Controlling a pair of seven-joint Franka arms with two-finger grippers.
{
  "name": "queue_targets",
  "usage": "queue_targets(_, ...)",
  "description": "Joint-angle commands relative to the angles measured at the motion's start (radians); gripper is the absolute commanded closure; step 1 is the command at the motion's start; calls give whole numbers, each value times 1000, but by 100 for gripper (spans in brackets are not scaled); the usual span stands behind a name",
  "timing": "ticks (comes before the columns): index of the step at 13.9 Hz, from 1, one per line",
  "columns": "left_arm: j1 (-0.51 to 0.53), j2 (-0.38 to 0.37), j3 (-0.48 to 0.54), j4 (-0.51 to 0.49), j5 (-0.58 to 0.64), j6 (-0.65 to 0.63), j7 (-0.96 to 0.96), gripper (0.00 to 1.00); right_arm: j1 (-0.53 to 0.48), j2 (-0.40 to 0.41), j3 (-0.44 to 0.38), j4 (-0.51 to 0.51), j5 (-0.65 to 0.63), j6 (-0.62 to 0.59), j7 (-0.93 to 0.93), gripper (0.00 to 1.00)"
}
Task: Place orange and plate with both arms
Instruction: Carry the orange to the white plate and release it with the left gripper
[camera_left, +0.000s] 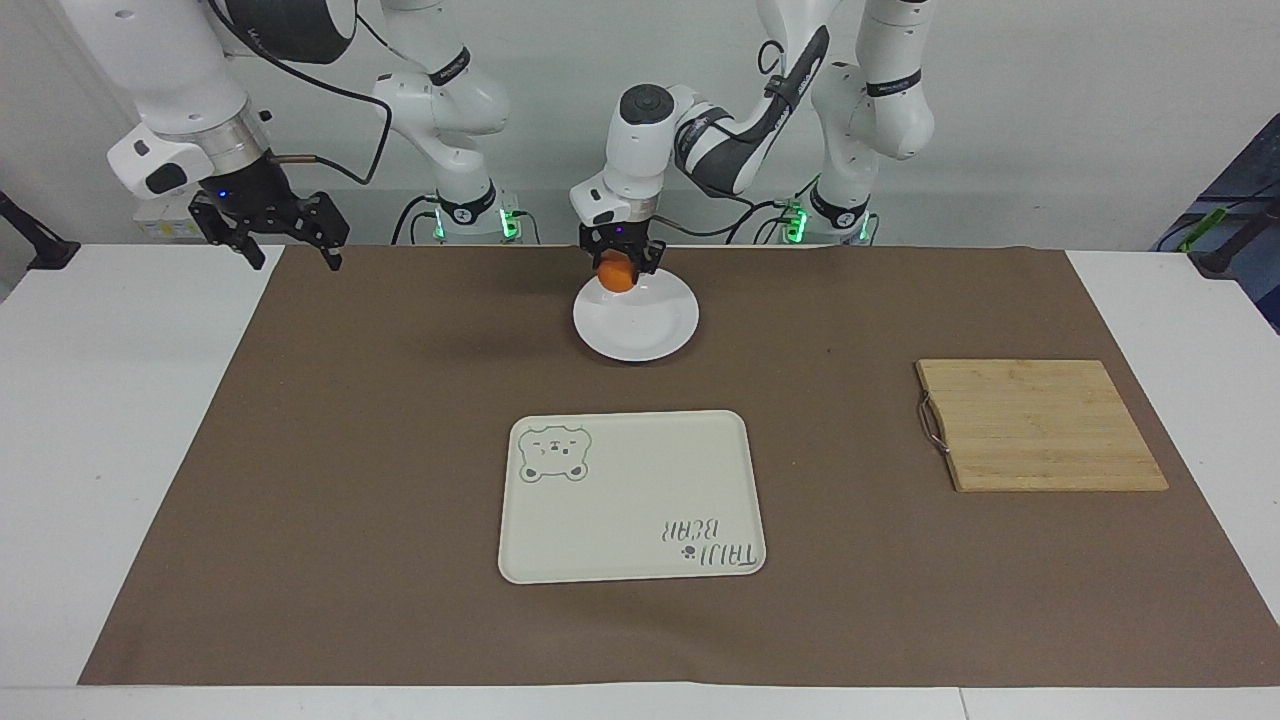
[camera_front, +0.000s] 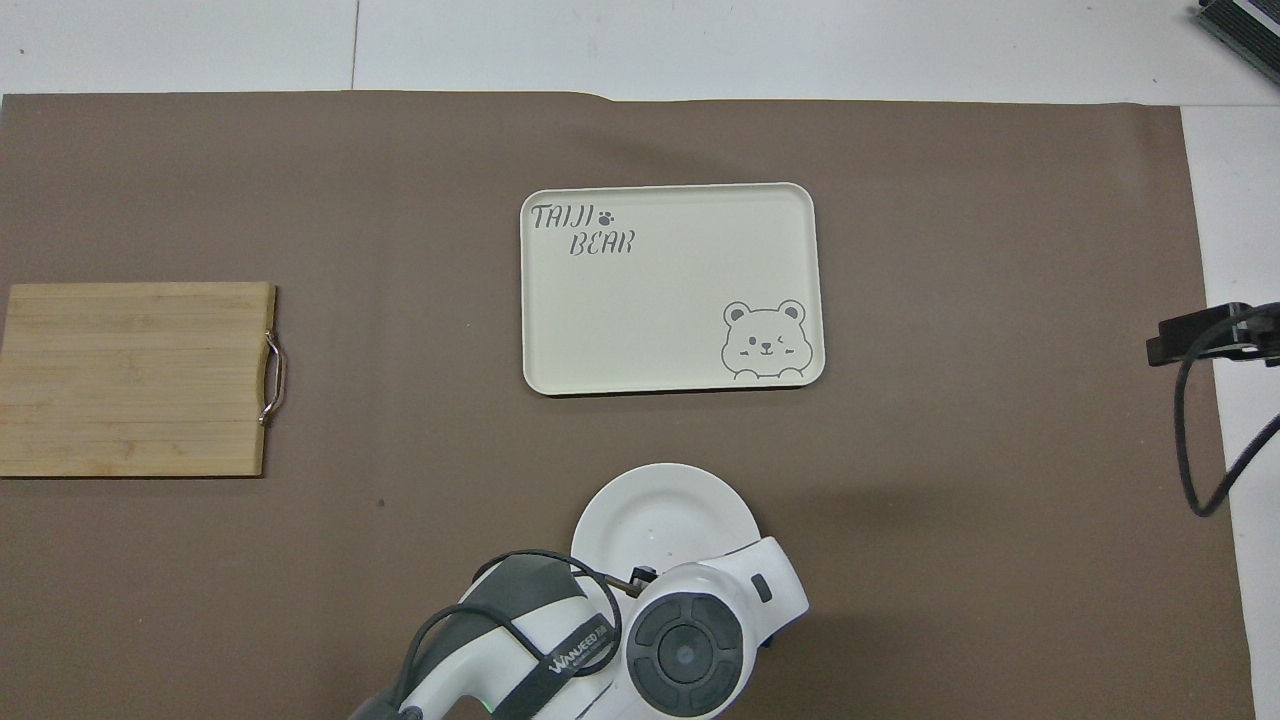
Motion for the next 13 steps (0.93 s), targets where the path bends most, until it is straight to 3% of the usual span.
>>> queue_targets(1,-23,20,21,-36,-25,66,1,88,-4,-70,8,-100,-4,10,27,0)
queue_targets(5,26,69,23,-31,-28,141,11,39,20,-95,8,-220,46,136,34,0)
queue_targets(6,29,86,24,-31,-28,143,14,16,23,-93,8,-252,72,167,40,0)
queue_targets(7,33,95,24,-31,-28,143,20,0,25,-86,8,-275,75,199,45,0)
queue_targets(9,36,98,26,-23,-28,141,20,0,26,-79,9,-300,89,216,43,0)
queue_targets(11,51,94,26,-13,-26,134,20,0,13,-47,8,-323,263,224,33,0)
queue_targets(13,57,84,32,4,-26,123,20,0,26,-29,9,-373,350,277,33,0)
